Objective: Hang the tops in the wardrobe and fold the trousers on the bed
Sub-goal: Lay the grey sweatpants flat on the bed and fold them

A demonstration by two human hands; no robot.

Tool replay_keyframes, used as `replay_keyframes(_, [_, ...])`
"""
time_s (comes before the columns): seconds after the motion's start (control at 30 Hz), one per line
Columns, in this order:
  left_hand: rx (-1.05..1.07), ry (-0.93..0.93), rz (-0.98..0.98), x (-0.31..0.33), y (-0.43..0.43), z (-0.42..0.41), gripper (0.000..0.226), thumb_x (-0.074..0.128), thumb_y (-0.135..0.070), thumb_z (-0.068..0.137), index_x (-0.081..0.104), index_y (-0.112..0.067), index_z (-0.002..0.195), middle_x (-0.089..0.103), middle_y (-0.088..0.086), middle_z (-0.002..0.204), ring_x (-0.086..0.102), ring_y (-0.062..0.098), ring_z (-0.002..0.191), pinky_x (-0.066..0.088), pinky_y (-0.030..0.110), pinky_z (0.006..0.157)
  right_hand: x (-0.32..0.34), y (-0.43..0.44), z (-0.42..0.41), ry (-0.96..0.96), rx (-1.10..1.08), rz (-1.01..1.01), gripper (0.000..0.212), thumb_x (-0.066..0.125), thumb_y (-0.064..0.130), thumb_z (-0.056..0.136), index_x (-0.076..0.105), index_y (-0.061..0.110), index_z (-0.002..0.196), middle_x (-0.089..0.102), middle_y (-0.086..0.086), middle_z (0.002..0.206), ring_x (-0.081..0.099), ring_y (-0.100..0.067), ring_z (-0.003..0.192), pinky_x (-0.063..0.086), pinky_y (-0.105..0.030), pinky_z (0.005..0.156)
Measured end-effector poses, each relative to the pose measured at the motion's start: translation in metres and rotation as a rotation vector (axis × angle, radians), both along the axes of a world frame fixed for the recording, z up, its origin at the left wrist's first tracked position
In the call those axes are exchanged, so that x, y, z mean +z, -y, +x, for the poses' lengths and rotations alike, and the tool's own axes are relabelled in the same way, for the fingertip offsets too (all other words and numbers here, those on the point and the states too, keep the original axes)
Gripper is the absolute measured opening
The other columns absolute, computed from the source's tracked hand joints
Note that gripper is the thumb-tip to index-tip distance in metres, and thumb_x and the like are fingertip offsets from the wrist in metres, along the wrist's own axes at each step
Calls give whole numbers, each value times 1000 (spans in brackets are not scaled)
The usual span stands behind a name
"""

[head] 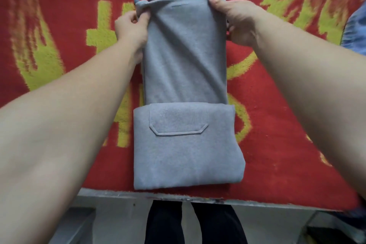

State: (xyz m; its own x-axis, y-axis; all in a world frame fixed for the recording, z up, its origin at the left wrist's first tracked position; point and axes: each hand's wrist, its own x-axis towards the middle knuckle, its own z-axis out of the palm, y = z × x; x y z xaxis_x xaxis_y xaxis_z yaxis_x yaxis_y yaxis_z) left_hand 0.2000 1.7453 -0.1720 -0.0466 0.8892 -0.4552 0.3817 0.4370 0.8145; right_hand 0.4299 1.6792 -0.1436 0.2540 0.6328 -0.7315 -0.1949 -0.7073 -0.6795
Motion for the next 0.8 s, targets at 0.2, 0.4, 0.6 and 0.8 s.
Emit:
replay_keyframes(0.2, [-169,104,-170,55,6,-11,20,64,-22,95,59,-18,76,63,-4,79,60,6,65,47,22,60,40,21,4,-126,16,88,13,73,22,90,67,19,101,72,3,100,65,-9,88,54,-27,77])
replay_keyframes(0.4, [-284,75,-116,119,63,-41,27,63,2,77,64,-22,88,66,-2,83,61,8,74,49,26,70,96,83,-14,225,310,85,61,73,2,74,57,21,129,69,-10,104,63,-16,85,55,-35,81])
replay_keyframes(0.6, [-718,-403,60,125,189,-89,56,63,-15,62,50,-34,112,63,-3,84,60,27,79,42,30,66,107,208,-72,863,1055,125,51,66,21,71,65,28,122,65,-6,97,60,-32,99,41,-40,89])
replay_keyframes(0.8, [-1096,-611,240,100,292,-144,38,68,-9,67,66,-17,104,64,4,103,56,31,103,43,39,73,69,322,-123,946,1277,294,42,67,3,74,71,14,114,59,-16,93,56,-35,76,40,-40,61])
